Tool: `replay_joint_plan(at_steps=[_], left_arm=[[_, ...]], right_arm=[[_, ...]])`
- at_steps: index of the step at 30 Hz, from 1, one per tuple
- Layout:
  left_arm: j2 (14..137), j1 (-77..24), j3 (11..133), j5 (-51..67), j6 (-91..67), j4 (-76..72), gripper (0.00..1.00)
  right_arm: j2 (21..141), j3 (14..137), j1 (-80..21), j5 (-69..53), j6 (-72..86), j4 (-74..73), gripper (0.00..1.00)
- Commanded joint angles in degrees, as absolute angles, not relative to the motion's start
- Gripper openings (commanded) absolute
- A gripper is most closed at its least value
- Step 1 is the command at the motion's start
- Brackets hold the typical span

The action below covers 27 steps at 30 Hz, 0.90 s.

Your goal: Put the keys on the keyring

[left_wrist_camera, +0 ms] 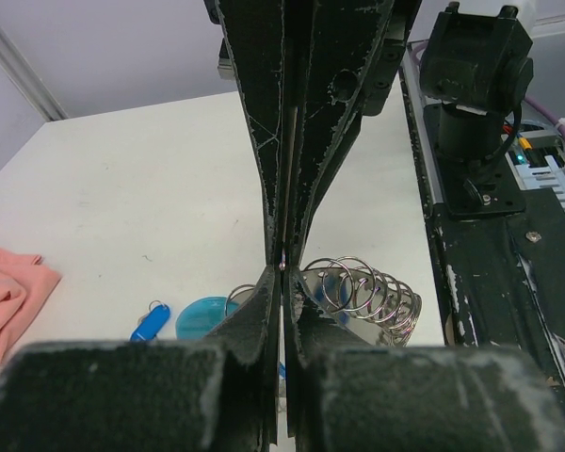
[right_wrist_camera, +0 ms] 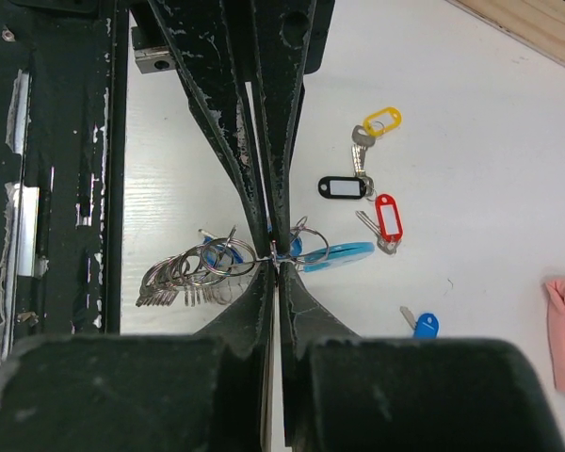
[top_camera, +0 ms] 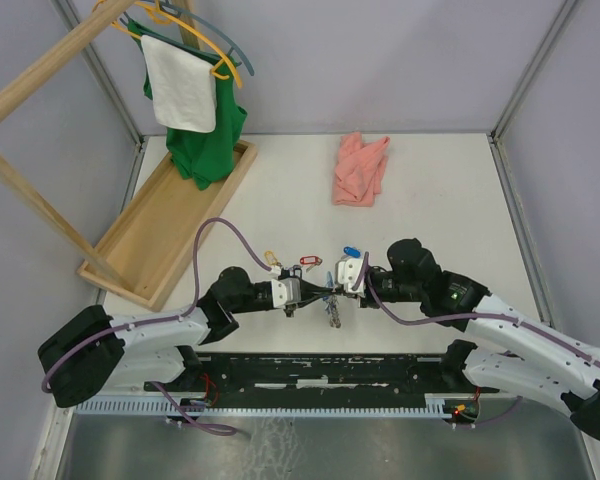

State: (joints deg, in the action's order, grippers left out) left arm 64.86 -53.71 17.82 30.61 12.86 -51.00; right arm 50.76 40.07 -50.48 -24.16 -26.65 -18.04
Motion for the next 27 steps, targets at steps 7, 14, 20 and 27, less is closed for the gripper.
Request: replay_joint_plan(at_steps=[7,14,20,27], left_arm=[[59.85,-53.54,20.66,27.87,11.76,-46.49,0.27],[53.86,-53.59,22.25,18.89,8.06,-35.17,0.44],[51.66,-53.57,23.43,4.65,-2.58,-25.88,0.55],[52.29,-53.60,26.70,-10.04,-15.16,-13.53,0.78]], right_arm=[[50.05,46.68,-50.18,-21.71,-31.46,-25.19,0.01],[50.13,50.95,-50.19,-17.74,-36.03,-33.42,0.01],[51.06,54.34,-50.19,-14.40,-40.12,-39.31,0.01],[51.86,56.69,-50.14,-11.31,-43.14,-44.45,0.01]])
